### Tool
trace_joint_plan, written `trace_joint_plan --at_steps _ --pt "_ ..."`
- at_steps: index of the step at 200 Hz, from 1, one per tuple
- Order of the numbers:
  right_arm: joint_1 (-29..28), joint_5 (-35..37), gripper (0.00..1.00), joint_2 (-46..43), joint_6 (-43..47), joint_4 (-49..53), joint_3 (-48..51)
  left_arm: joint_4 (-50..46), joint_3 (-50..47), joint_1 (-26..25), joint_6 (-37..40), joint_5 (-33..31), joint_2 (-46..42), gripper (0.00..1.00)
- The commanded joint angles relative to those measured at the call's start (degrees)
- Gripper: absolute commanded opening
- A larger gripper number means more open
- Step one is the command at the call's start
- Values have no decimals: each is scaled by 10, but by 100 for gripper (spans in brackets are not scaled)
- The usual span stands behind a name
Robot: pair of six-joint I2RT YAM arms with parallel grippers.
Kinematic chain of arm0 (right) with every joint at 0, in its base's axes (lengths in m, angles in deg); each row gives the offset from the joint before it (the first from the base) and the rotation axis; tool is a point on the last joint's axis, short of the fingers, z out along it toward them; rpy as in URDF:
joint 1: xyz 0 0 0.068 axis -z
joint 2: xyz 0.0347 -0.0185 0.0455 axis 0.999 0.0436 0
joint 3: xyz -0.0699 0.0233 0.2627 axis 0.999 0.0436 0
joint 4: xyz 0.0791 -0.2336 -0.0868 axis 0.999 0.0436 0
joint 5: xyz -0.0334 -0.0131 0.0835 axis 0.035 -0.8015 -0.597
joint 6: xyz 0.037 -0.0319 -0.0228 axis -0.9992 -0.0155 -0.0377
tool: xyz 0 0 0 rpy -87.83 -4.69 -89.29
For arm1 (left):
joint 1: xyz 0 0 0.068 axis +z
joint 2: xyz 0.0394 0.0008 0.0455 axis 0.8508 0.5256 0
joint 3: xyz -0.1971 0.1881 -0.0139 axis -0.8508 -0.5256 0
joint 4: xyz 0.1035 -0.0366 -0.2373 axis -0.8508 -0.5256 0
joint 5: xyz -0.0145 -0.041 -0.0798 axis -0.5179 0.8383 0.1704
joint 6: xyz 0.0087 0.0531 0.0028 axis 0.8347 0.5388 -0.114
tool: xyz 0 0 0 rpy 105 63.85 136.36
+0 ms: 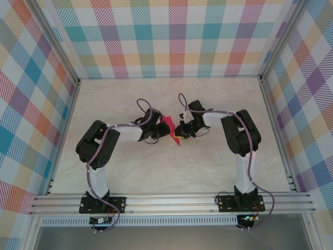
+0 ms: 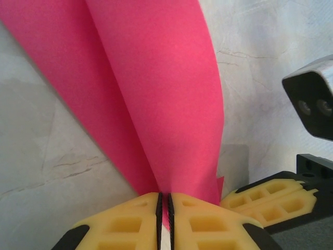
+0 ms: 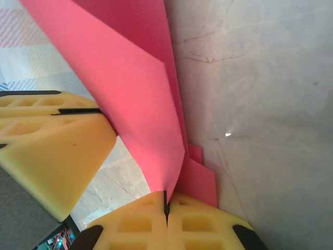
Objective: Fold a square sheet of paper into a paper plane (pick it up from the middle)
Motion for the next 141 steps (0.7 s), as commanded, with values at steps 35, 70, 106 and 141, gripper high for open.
trace_joint_plan --at_steps 35,70,106,141 --pt "-3 17 5 5 9 28 -10 23 -1 -4 -8 8 -34 17" --pt "-2 17 7 6 8 30 -11 30 -10 -4 -23 -4 -32 22" --pt "-2 16 6 7 9 31 -11 45 -6 -4 -20 18 -23 21" --pt "-3 15 6 7 11 33 -10 41 11 -4 -24 22 10 17"
